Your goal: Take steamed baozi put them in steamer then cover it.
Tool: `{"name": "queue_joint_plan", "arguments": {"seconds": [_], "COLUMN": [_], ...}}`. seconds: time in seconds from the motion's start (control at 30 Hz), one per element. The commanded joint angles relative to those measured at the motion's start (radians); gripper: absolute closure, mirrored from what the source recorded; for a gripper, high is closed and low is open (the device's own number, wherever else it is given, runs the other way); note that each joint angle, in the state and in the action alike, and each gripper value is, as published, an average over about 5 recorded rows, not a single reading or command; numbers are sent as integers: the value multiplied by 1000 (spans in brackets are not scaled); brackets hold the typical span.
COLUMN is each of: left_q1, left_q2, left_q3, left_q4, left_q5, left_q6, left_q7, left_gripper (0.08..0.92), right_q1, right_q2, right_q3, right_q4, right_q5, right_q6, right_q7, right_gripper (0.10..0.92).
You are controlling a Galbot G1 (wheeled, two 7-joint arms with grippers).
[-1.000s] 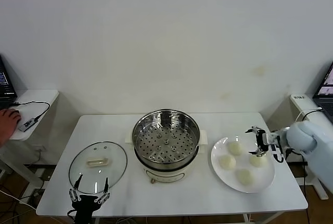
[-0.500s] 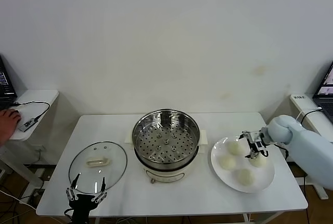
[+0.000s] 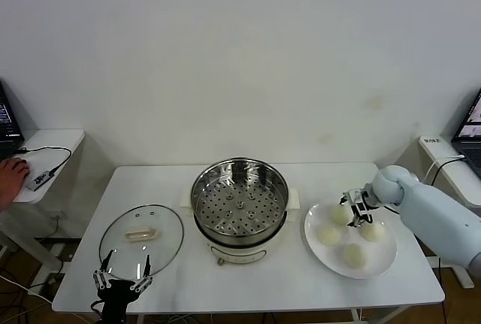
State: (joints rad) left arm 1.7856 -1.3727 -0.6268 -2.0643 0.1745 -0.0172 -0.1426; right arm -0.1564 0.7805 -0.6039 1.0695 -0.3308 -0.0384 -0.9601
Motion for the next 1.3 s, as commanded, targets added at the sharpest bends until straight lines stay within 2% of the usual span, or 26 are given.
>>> {"name": "queue_joint_plan", "arguments": {"seconds": [0.03, 0.33, 0.63, 0.8, 1.07, 1.3], "left_q1": [1, 6, -2, -15, -33, -32], "left_q2": [0, -4, 6, 18, 36, 49], "left_q3": [0, 3, 10, 18, 23, 13], "left_q4": [-1, -7, -12, -11, -6, -5], "left_q5": [1, 3, 1, -3, -9, -16], "left_q6": [-1, -6, -8, -7, -8, -11], "left_q7": [0, -5, -5, -5, 0, 2], "left_gripper": [177, 177, 177, 177, 177, 177], "right_q1": [13, 64, 253, 422, 756, 843], "right_q2": [23, -44, -222, -260, -131, 61], "right_q3": [-16, -67, -170, -255, -493, -577], "right_q4": [-29, 48, 238, 313, 316, 294], "right_q5": [-2, 69, 285, 401, 530, 610], "right_q6": [-4, -21, -79, -101, -109, -99], "right_q7": [2, -14, -19, -29, -24, 14], "right_gripper": [435, 457, 453, 448, 448, 448]}}
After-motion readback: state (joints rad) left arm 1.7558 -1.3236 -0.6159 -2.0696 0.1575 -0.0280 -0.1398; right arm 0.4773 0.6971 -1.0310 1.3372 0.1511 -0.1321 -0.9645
